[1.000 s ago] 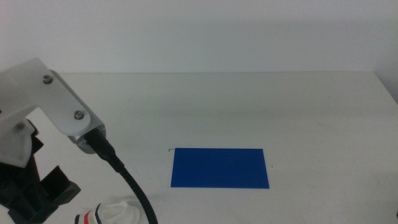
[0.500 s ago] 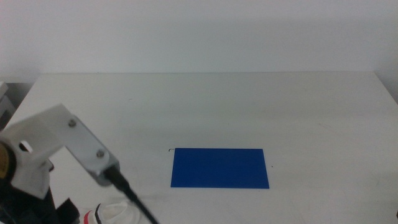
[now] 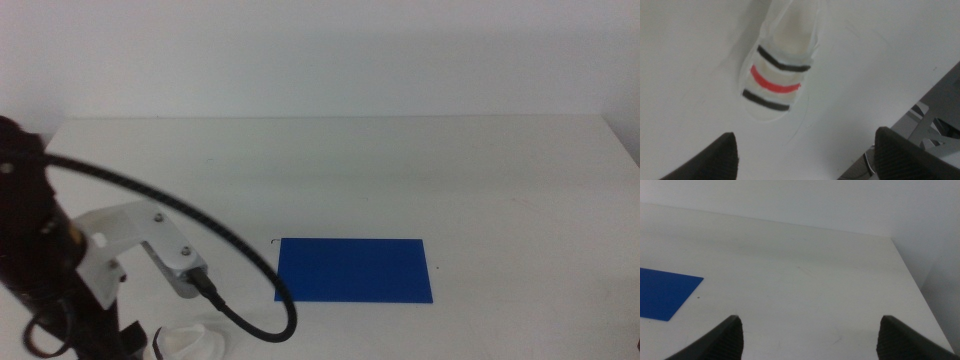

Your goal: Use one arm to grab the shoe from the table and place it on the mat.

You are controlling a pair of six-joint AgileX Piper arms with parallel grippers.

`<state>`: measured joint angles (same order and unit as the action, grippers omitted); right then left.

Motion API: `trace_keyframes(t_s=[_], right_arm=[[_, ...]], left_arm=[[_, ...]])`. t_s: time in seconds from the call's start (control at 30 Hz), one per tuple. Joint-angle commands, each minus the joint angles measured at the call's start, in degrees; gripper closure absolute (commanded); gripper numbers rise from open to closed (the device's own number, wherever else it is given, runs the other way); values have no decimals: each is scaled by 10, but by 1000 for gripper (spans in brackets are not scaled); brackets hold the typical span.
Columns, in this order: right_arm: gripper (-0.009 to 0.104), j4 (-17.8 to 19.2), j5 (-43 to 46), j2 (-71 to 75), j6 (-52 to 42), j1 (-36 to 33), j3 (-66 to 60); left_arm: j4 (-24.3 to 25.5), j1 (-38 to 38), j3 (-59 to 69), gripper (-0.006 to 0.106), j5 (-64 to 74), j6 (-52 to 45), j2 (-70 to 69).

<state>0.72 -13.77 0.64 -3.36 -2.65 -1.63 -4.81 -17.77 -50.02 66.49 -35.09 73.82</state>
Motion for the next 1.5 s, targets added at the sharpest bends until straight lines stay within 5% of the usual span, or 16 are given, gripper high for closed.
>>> trace_keyframes(t_s=[0.0, 0.7, 1.2, 1.47], right_arm=[[17, 6, 42, -2, -6, 0, -3], [17, 6, 42, -2, -6, 0, -3], [17, 6, 42, -2, -6, 0, -3], [17, 6, 42, -2, -6, 0, -3]], left_arm=[[-20, 3, -13, 7, -9, -11, 16], [-46, 3, -12, 7, -118, -169, 151], [-54, 3, -12, 7, -118, -175, 208], [-53, 3, -12, 31, -114, -174, 212]])
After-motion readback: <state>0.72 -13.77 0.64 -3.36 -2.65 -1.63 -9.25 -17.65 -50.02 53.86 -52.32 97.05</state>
